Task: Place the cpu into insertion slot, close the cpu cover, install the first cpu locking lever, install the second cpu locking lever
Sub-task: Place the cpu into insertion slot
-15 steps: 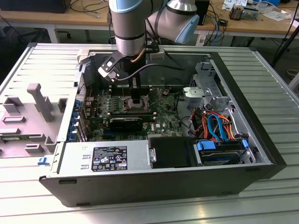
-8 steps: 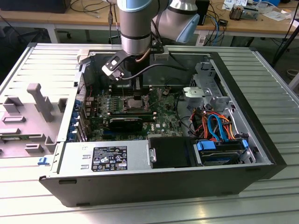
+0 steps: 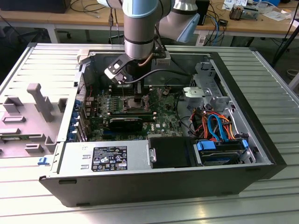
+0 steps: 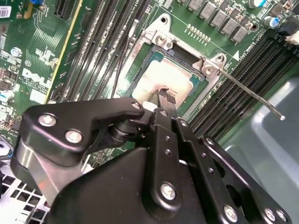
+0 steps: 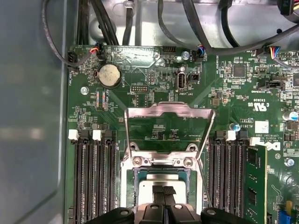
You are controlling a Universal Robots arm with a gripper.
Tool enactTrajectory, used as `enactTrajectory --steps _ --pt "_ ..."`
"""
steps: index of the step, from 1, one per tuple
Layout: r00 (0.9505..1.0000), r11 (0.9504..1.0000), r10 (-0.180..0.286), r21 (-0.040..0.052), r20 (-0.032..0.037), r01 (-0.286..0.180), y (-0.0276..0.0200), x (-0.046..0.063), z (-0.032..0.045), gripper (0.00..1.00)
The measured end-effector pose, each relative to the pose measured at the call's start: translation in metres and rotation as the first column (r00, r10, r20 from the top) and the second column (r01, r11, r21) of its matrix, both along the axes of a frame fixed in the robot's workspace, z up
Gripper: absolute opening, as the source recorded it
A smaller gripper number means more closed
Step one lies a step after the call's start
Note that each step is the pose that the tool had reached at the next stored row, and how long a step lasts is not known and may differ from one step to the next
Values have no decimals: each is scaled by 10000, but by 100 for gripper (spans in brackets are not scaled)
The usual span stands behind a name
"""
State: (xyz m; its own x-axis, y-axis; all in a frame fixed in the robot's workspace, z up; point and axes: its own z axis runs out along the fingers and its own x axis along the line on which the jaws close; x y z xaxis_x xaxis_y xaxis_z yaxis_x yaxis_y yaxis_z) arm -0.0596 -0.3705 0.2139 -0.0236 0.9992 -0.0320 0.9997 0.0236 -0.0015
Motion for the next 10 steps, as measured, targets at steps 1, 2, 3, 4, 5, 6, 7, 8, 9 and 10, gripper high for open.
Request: enactTrajectory --steps 1,2,3,4,5,6,7,8,9,10 --pt "10000 10000 0 1 0 0 -3 0 -4 11" --pt "10000 10000 0 2 0 0 -5 -1 -10 11" --pt "10000 10000 0 -1 -1 0 -9 -1 -17 11" --pt "10000 10000 0 0 -1 0 -11 -1 -30 11" --pt "10000 10000 0 0 0 0 -13 -1 -45 11" --pt "10000 10000 0 0 0 0 -13 -1 -51 11" --pt "10000 10000 0 0 -1 0 -14 -1 -59 11" --pt "10000 10000 0 -1 -1 0 -16 -1 -70 11" --pt "10000 10000 0 -6 -4 0 -17 -2 -75 11" --pt "10000 10000 1 -7 -5 -1 -18 -1 -79 11"
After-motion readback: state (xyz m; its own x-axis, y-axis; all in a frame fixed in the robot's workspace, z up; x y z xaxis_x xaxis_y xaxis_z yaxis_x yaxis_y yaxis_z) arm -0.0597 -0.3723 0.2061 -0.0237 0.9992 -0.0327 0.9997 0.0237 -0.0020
